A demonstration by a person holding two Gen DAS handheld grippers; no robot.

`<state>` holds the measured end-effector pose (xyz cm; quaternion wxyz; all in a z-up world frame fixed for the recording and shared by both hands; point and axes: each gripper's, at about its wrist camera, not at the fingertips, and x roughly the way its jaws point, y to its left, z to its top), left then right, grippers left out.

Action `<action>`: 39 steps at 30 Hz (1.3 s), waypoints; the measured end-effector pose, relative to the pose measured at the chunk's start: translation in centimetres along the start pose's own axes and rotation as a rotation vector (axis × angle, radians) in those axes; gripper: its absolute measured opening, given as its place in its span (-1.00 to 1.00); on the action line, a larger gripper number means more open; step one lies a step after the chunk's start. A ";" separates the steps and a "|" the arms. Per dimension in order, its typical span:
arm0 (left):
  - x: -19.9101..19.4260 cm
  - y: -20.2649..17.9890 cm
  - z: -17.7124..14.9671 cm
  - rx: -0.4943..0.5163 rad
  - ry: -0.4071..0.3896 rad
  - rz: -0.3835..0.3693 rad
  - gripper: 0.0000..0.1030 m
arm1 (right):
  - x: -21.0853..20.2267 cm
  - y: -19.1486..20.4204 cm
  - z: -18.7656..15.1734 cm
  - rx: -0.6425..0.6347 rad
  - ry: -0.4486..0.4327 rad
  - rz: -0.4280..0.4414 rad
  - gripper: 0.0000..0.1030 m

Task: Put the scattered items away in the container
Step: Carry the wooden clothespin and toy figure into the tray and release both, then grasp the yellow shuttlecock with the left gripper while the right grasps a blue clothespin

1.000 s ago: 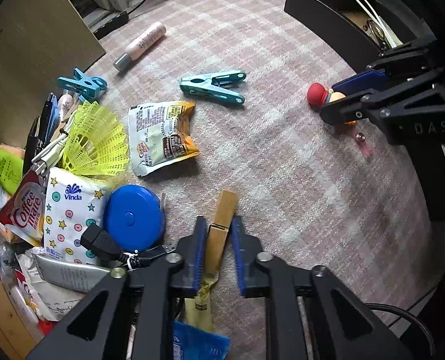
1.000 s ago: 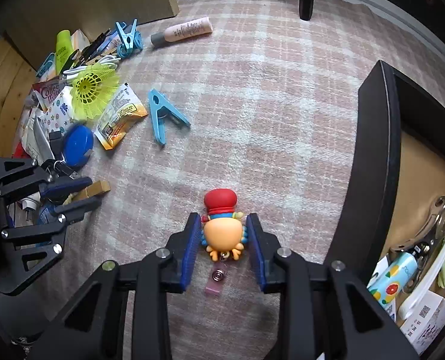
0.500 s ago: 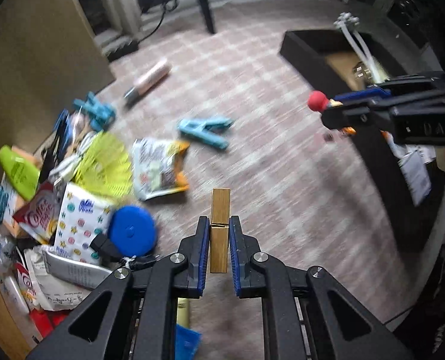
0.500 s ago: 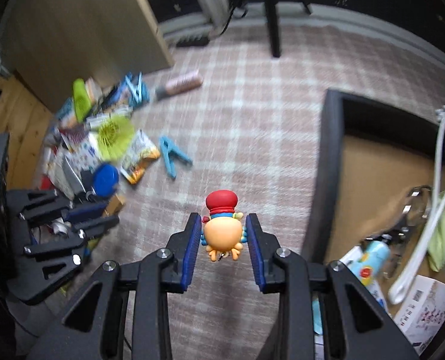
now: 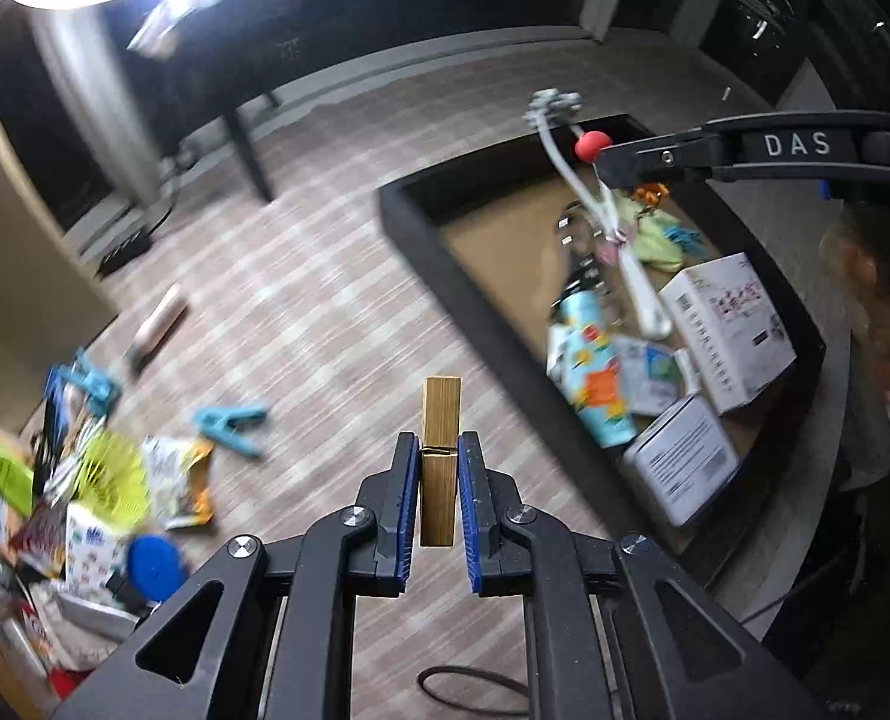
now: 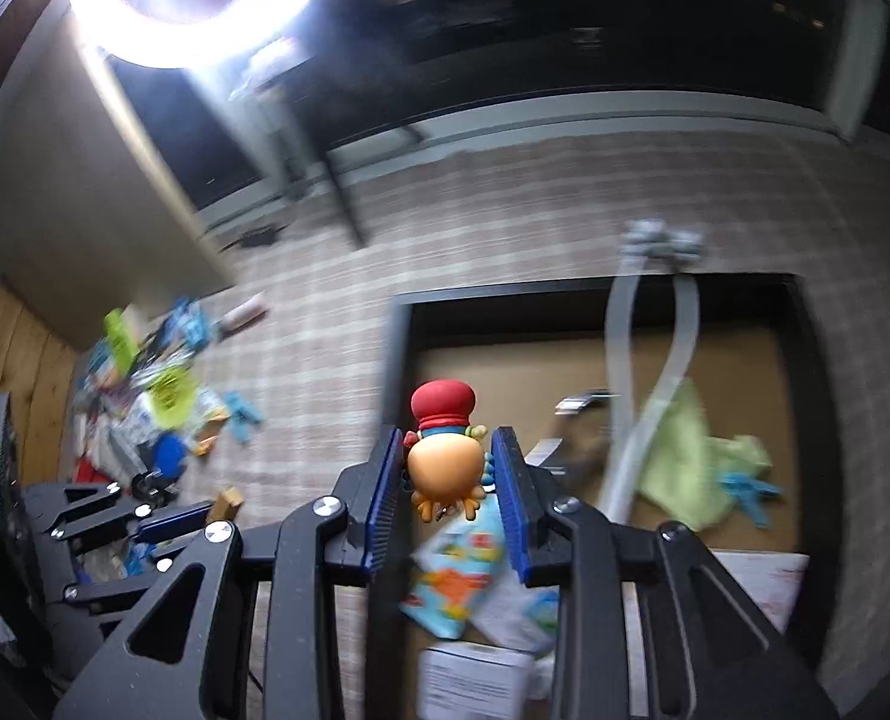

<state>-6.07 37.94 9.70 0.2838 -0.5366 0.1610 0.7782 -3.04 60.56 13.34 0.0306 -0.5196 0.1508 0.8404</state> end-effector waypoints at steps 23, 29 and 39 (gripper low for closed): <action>2.5 -5.8 8.3 0.031 -0.079 0.049 0.34 | -2.4 -10.2 0.7 0.117 -0.071 -0.126 -0.05; 1.6 -2.2 6.8 0.010 -0.059 0.082 0.34 | -1.8 -6.4 1.0 0.036 -0.061 -0.074 -0.05; 0.7 8.9 1.4 -0.126 -0.011 0.196 0.34 | 1.7 2.4 0.8 -0.135 0.010 0.021 -0.05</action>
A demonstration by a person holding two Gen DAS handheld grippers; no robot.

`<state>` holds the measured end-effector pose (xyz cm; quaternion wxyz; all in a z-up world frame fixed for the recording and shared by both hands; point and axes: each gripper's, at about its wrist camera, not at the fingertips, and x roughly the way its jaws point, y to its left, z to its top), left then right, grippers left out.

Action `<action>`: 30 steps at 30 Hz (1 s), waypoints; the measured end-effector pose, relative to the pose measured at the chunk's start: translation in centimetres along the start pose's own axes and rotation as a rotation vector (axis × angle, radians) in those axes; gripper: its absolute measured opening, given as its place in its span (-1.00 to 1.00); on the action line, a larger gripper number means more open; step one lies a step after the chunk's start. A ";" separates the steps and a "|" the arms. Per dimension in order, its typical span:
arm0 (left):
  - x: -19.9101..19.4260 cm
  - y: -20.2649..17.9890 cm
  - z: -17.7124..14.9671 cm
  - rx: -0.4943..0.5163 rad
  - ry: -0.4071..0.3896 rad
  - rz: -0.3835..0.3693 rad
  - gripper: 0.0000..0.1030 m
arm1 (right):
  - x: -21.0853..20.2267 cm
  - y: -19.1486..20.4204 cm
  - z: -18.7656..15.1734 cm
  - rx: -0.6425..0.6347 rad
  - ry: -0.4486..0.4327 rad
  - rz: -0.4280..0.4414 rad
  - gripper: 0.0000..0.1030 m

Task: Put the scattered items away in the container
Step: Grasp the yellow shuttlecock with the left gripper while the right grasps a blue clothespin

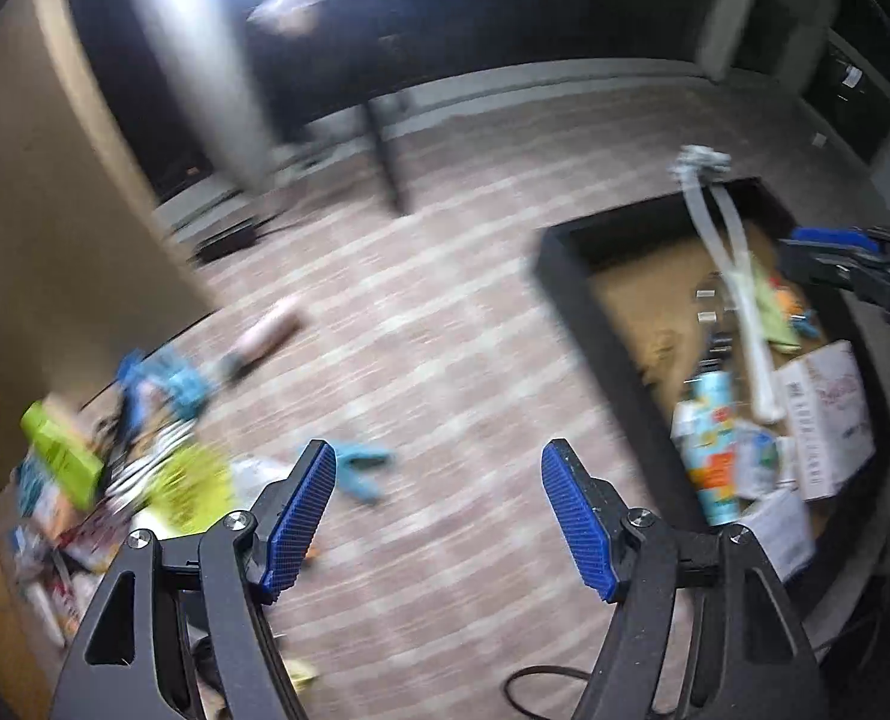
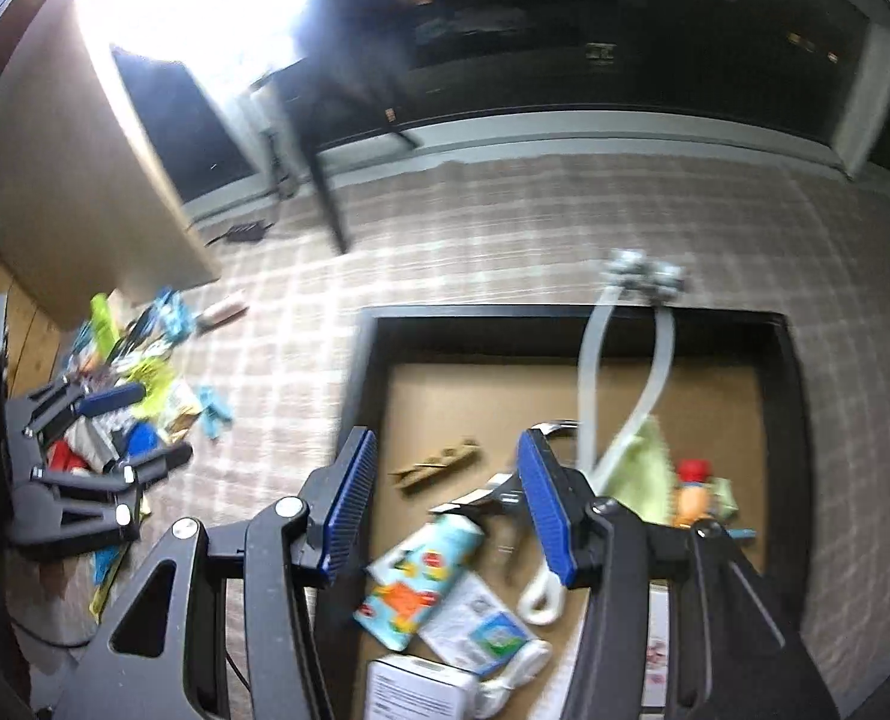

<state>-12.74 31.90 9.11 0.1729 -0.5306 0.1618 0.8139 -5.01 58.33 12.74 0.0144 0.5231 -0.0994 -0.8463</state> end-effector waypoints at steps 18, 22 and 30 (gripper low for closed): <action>3.8 10.5 -2.6 -0.100 0.129 0.202 0.33 | 10.7 18.1 0.5 -0.386 0.189 0.114 -0.05; 5.0 11.0 -2.5 -0.101 0.154 0.227 0.28 | 13.0 19.5 0.9 -0.421 0.220 0.100 -0.05; 6.7 12.6 -2.2 -0.115 0.188 0.272 -0.03 | 17.1 20.4 1.5 -0.458 0.270 0.074 -0.05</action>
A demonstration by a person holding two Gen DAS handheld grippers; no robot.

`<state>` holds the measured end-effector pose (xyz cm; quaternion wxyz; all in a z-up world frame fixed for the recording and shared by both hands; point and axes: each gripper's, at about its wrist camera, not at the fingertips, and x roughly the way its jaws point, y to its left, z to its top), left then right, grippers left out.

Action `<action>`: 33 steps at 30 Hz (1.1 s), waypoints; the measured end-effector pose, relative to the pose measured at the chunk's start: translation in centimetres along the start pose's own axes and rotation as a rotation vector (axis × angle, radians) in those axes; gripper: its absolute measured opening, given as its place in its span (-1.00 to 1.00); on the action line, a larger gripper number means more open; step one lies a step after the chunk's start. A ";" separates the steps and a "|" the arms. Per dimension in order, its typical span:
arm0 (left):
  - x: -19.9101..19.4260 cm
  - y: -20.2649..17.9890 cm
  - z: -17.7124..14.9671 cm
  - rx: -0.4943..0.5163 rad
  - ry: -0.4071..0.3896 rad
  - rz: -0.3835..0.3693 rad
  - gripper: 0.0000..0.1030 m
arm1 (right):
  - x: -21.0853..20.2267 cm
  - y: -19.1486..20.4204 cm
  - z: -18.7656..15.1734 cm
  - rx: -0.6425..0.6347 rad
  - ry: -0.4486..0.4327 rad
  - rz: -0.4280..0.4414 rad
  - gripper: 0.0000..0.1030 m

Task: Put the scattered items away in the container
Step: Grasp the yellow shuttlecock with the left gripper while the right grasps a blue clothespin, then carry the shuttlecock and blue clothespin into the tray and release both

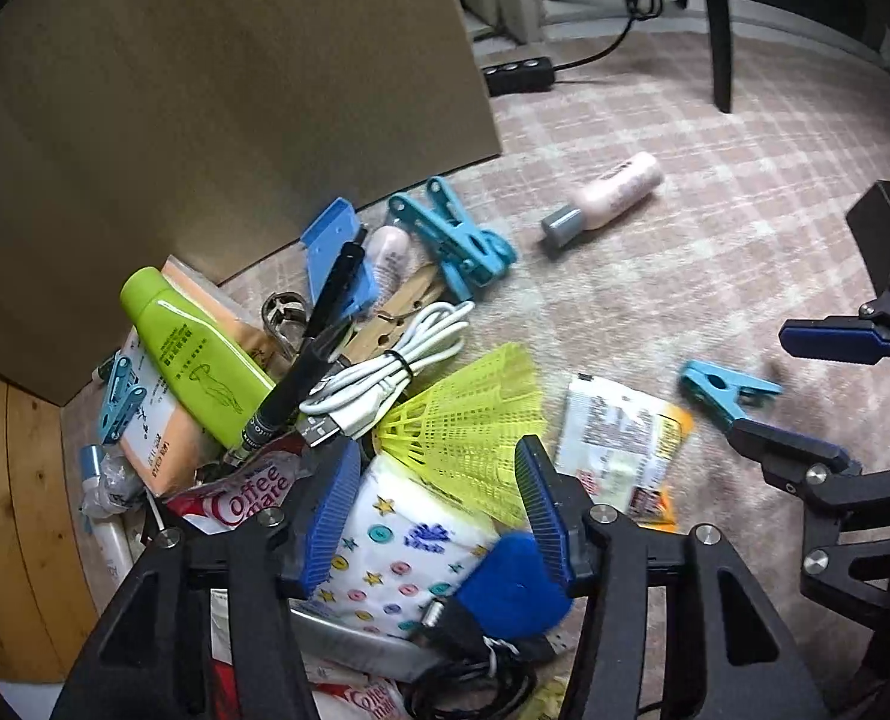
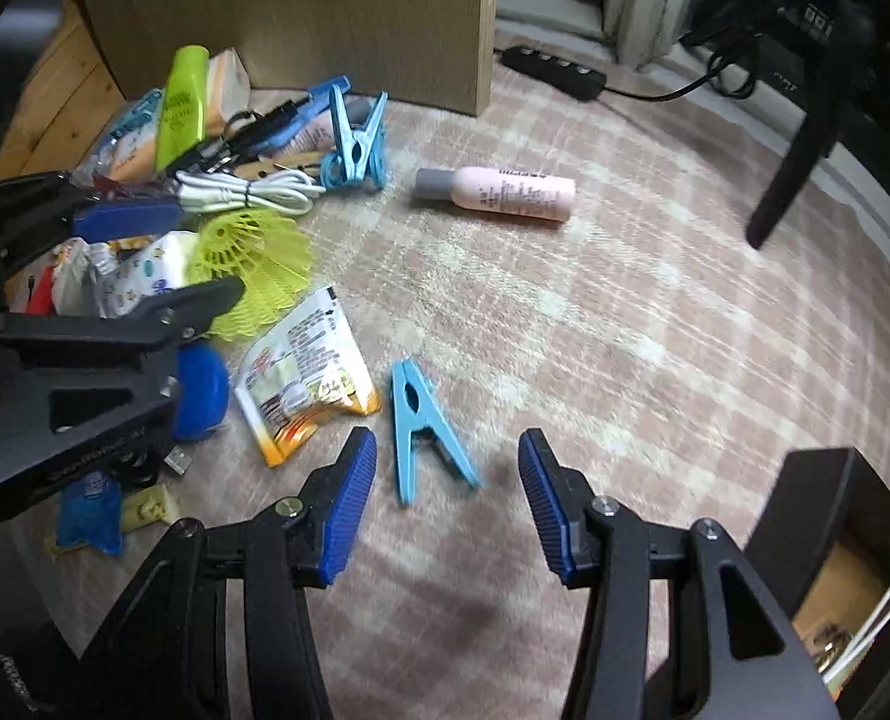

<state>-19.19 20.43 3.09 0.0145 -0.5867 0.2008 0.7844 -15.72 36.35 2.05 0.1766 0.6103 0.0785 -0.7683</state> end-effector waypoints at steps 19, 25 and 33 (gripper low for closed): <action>-3.3 3.4 -1.3 -0.082 -0.073 -0.054 -0.97 | -2.6 -3.1 -1.8 0.112 -0.054 0.006 -0.58; -6.8 3.4 -1.7 -0.091 -0.140 -0.103 -0.97 | -6.3 -4.8 -3.7 0.168 -0.115 0.018 -0.58; -11.1 -2.4 0.0 -0.025 -0.223 -0.204 -0.97 | -11.1 -8.2 -7.5 0.283 -0.191 -0.009 -0.58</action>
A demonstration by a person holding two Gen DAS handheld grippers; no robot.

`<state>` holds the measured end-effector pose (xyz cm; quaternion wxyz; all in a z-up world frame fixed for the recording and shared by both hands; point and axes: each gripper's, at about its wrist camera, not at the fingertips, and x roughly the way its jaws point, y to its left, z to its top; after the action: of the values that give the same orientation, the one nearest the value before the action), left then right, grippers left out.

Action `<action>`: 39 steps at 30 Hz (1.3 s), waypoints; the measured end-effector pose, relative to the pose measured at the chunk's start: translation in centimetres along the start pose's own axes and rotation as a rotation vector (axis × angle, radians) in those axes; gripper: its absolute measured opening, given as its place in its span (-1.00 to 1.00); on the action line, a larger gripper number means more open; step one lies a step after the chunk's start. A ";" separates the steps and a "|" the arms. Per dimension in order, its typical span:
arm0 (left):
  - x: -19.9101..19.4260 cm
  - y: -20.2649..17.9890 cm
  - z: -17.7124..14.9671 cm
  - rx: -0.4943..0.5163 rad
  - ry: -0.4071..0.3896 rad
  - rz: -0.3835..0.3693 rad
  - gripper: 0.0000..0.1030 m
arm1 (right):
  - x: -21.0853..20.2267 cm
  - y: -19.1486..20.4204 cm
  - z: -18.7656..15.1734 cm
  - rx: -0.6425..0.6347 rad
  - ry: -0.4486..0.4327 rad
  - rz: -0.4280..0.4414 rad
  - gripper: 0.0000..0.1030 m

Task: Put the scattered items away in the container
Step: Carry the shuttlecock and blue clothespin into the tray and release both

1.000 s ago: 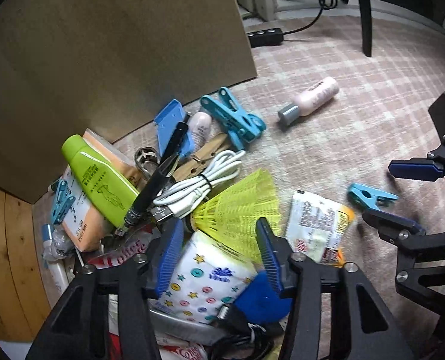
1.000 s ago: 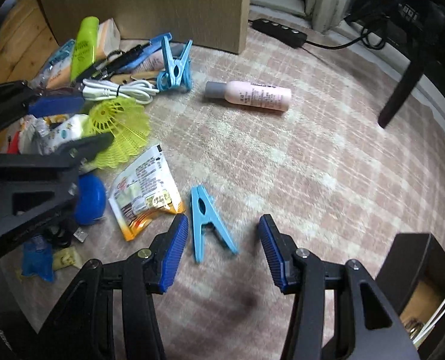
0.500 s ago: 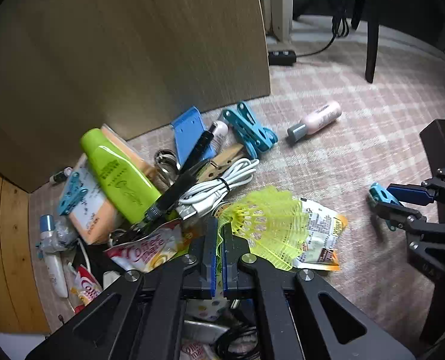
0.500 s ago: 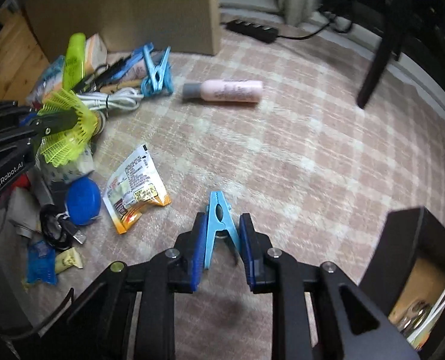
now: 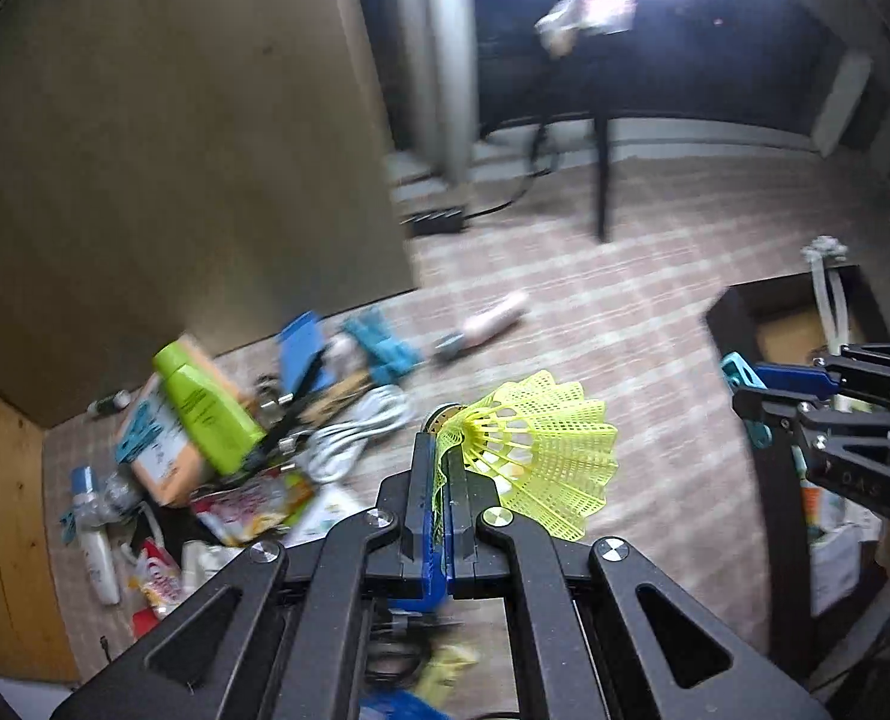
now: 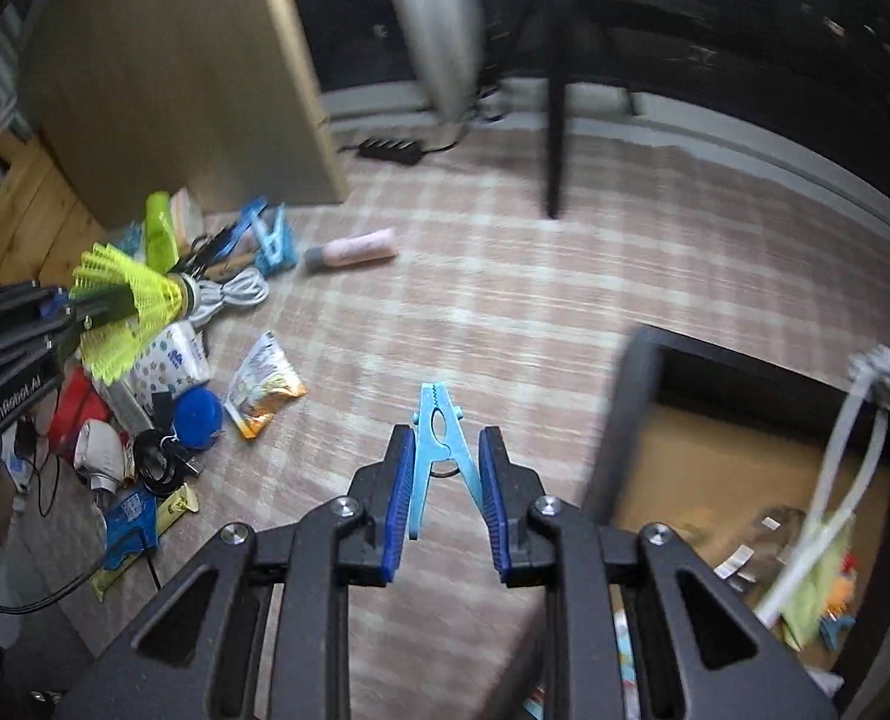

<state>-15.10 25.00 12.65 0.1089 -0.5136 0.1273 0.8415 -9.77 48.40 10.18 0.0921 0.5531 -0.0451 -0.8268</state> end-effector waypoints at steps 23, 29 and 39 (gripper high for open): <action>-1.2 -23.3 4.1 0.260 -0.062 -0.228 -0.17 | -11.3 -20.7 -7.7 0.381 -0.124 -0.259 -0.14; -1.7 -22.4 3.5 0.225 -0.073 -0.219 -0.18 | -12.3 -20.4 -7.3 0.394 -0.178 -0.261 -0.01; -5.5 -15.3 0.1 0.137 -0.128 -0.186 -0.19 | -10.7 -14.4 -7.0 0.286 -0.158 -0.161 -0.01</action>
<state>-7.91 39.17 16.01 0.2293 -0.4597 0.1291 0.8482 -0.80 64.81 14.64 -0.0577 0.4958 -0.1248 -0.8575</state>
